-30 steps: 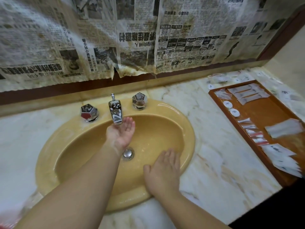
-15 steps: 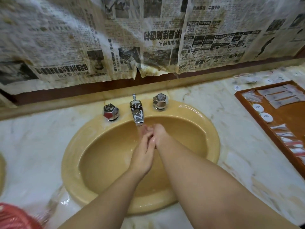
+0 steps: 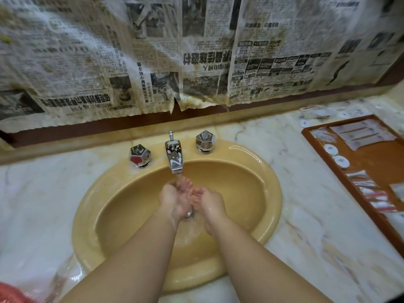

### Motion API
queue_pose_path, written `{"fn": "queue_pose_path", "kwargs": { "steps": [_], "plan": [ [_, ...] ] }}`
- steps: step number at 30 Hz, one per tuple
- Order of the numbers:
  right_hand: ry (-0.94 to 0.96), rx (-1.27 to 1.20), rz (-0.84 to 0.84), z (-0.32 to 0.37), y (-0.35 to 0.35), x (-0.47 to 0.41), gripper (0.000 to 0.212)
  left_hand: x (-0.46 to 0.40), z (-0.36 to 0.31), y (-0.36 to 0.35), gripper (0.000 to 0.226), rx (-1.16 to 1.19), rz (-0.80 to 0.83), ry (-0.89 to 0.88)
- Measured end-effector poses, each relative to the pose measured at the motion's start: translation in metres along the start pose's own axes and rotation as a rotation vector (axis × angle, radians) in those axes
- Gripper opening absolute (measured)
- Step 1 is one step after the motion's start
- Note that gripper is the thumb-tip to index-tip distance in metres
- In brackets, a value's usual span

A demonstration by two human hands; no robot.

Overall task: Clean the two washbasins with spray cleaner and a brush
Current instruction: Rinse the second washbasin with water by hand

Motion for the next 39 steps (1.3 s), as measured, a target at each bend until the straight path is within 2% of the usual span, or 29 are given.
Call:
{"fn": "queue_pose_path", "kwargs": {
  "steps": [2, 4, 8, 11, 16, 19, 22, 24, 26, 29, 33, 36, 39],
  "plan": [
    [0.153, 0.422, -0.087, 0.011, 0.02, 0.005, 0.025, 0.007, 0.001, -0.01, 0.029, 0.183, 0.083, 0.027],
    [0.24, 0.785, -0.107, 0.016, 0.037, 0.011, 0.025, 0.011, 0.006, -0.014, 0.03, 0.287, 0.108, 0.025],
    [0.432, 1.236, -0.103, 0.03, 0.061, 0.02, 0.023, 0.014, 0.034, -0.03, 0.034, 0.334, 0.101, 0.033],
    [0.524, 1.465, -0.15, 0.038, 0.073, 0.015, 0.027, 0.014, 0.047, -0.056, 0.036, 0.291, 0.128, 0.051],
    [0.745, 1.553, -0.228, 0.069, 0.072, 0.002, 0.058, 0.005, 0.026, -0.139, 0.037, 0.166, 0.285, -0.035],
    [0.66, 1.623, -0.164, 0.101, 0.066, -0.015, 0.069, 0.0, 0.027, -0.186, 0.036, -0.052, 0.412, -0.063],
    [0.406, 1.901, -0.105, 0.121, 0.075, -0.03, 0.059, 0.005, 0.072, -0.205, 0.032, -0.344, 0.495, -0.079],
    [0.377, 1.903, -0.138, 0.121, 0.092, -0.036, 0.06, 0.004, 0.096, -0.191, 0.033, -0.323, 0.475, -0.104],
    [0.389, 1.833, -0.187, 0.115, 0.113, -0.039, 0.065, 0.0, 0.103, -0.159, 0.037, -0.278, 0.477, -0.014],
    [0.345, 1.684, -0.354, 0.094, 0.138, -0.021, 0.075, 0.004, 0.075, -0.083, 0.035, -0.304, 0.333, 0.138],
    [0.161, 1.463, -0.514, 0.047, 0.138, 0.037, 0.083, 0.002, 0.02, -0.015, 0.035, -0.004, 0.127, 0.057],
    [0.065, 1.423, -0.466, 0.016, 0.111, 0.074, 0.092, -0.004, -0.005, -0.002, 0.037, 0.187, 0.102, 0.022],
    [0.033, 1.546, -0.32, -0.016, 0.074, 0.101, 0.08, 0.007, -0.008, -0.021, 0.038, 0.282, 0.149, -0.012]
  ]
}}
Point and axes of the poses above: each hand's wrist, its own x-axis away from the middle knuckle, its own y-axis out of the back of the hand, z = x × y, the point moved 4 cm from there along -x, towards the middle knuckle, and after that the axes turned 12 degrees about z, right-handed, at the moved point
